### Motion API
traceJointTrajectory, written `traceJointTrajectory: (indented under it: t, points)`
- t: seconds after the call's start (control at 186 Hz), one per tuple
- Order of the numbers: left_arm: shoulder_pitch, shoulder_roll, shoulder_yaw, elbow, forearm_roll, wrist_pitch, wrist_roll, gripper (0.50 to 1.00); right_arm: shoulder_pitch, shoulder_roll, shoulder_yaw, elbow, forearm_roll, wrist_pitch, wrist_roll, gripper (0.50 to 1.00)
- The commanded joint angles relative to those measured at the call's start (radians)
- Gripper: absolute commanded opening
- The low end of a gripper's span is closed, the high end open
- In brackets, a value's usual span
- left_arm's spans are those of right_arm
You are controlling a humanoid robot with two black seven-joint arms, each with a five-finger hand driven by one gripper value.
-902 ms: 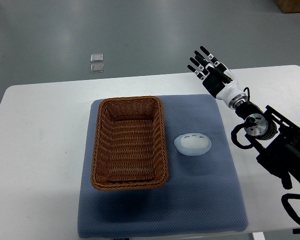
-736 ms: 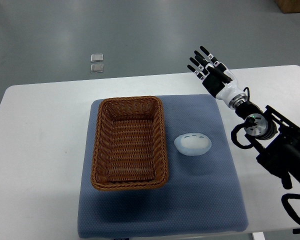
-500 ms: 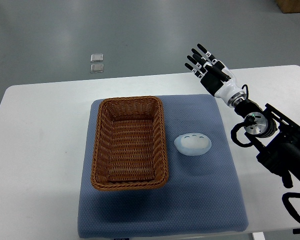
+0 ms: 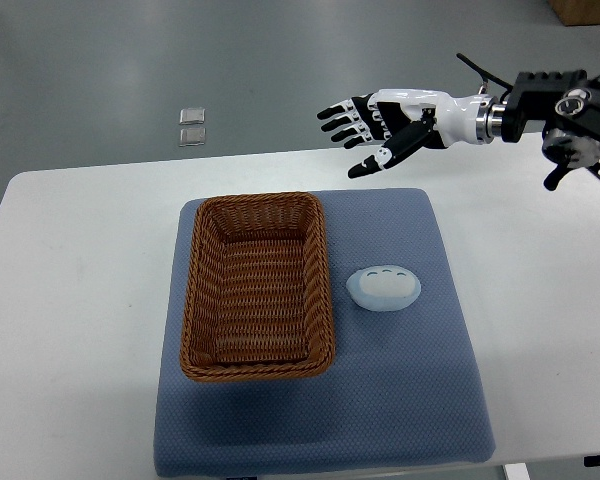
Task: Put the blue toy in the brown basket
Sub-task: 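Move the right hand over the white egg-shaped toy and lower it, then close the right hand's fingers around the white egg-shaped toy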
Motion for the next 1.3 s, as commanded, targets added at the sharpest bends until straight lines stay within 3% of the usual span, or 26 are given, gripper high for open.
traceJointTrajectory:
  t: [0.0,0.14,0.312,0.612,0.757,1.074,1.295]
  points:
    - [0.0,0.0,0.002,0.0,0.002,-0.004,-0.001,1.0,0.223,-0.043,-0.298,0.11,-0.015,0.005,-0.018,0.907]
    - [-0.001,0.0,0.002,0.0,0.002,-0.006,-0.001,1.0,0.432,-0.034,-0.565,0.277,-0.026,-0.014,-0.092,0.905]
    - [0.0,0.0,0.002,0.0,0.0,-0.007,-0.001,1.0,0.459,-0.011,-0.603,0.334,-0.026,-0.09,-0.144,0.897]
    - [0.0,0.0,0.003,0.0,0.0,-0.007,-0.001,1.0,0.404,-0.055,-0.629,0.423,-0.029,-0.213,-0.158,0.879]
    - [0.0,0.0,0.003,0.001,0.0,-0.007,-0.001,1.0,0.364,-0.088,-0.629,0.463,-0.032,-0.238,-0.156,0.872]
    - [0.0,0.0,0.003,0.0,0.0,-0.007,0.001,1.0,0.251,-0.074,-0.628,0.457,-0.087,-0.357,-0.161,0.866]
    - [0.0,0.0,0.005,0.006,0.0,-0.006,0.001,1.0,0.2,-0.071,-0.619,0.443,-0.093,-0.402,-0.161,0.86]
